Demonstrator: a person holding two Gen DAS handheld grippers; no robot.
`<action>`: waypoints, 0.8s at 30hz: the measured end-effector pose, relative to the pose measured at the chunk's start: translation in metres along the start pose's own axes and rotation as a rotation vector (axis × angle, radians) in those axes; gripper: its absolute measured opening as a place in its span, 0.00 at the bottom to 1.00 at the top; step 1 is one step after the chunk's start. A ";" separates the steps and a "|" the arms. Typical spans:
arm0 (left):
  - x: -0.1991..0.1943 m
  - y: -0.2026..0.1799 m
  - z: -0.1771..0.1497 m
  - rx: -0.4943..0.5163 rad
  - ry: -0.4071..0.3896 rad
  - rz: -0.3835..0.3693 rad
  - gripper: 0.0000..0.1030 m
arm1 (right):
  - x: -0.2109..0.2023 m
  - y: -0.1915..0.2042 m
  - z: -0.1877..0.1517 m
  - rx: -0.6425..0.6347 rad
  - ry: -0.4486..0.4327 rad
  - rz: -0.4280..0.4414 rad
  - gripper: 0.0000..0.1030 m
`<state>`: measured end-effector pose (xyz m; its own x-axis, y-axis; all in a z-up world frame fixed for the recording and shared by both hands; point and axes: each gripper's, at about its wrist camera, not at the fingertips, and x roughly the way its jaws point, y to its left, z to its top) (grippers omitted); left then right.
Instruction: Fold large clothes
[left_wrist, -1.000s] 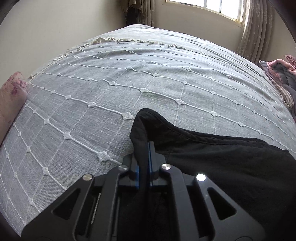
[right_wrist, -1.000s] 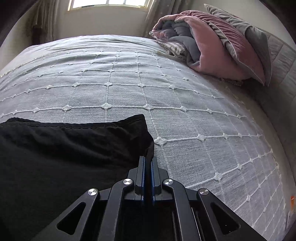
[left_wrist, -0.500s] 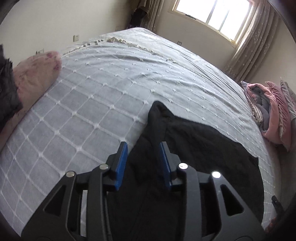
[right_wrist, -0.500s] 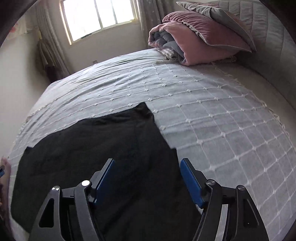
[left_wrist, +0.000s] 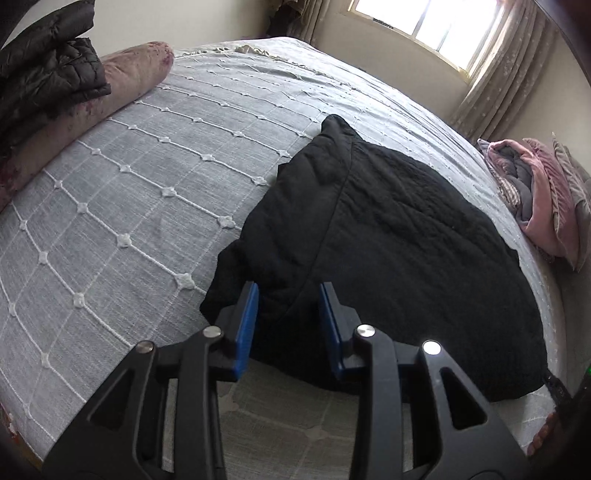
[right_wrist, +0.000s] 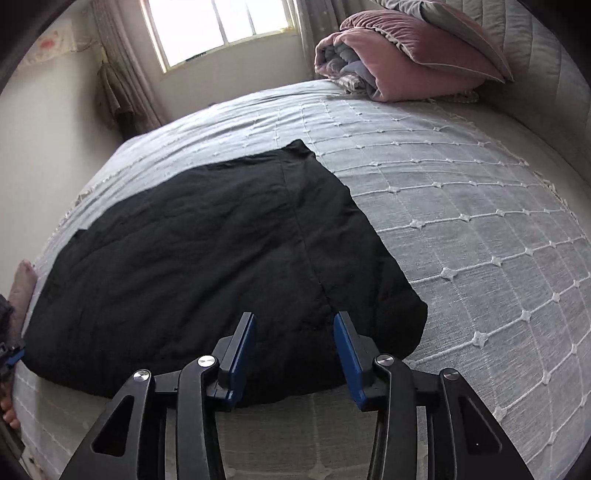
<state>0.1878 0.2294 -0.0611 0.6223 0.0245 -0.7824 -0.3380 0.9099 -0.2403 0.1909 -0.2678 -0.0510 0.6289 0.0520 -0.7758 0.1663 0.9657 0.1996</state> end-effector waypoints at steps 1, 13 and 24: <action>0.001 -0.002 -0.001 0.018 -0.002 0.014 0.35 | 0.003 0.000 -0.003 -0.018 -0.005 -0.010 0.40; 0.030 0.017 -0.001 -0.066 0.033 0.000 0.36 | 0.036 -0.025 -0.003 -0.016 0.034 -0.075 0.40; -0.013 0.031 0.001 -0.158 -0.081 -0.048 0.36 | 0.016 -0.016 -0.011 -0.043 -0.038 -0.132 0.43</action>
<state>0.1699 0.2577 -0.0582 0.6928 0.0219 -0.7208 -0.4098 0.8344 -0.3686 0.1899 -0.2794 -0.0733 0.6323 -0.0850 -0.7700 0.2170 0.9736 0.0707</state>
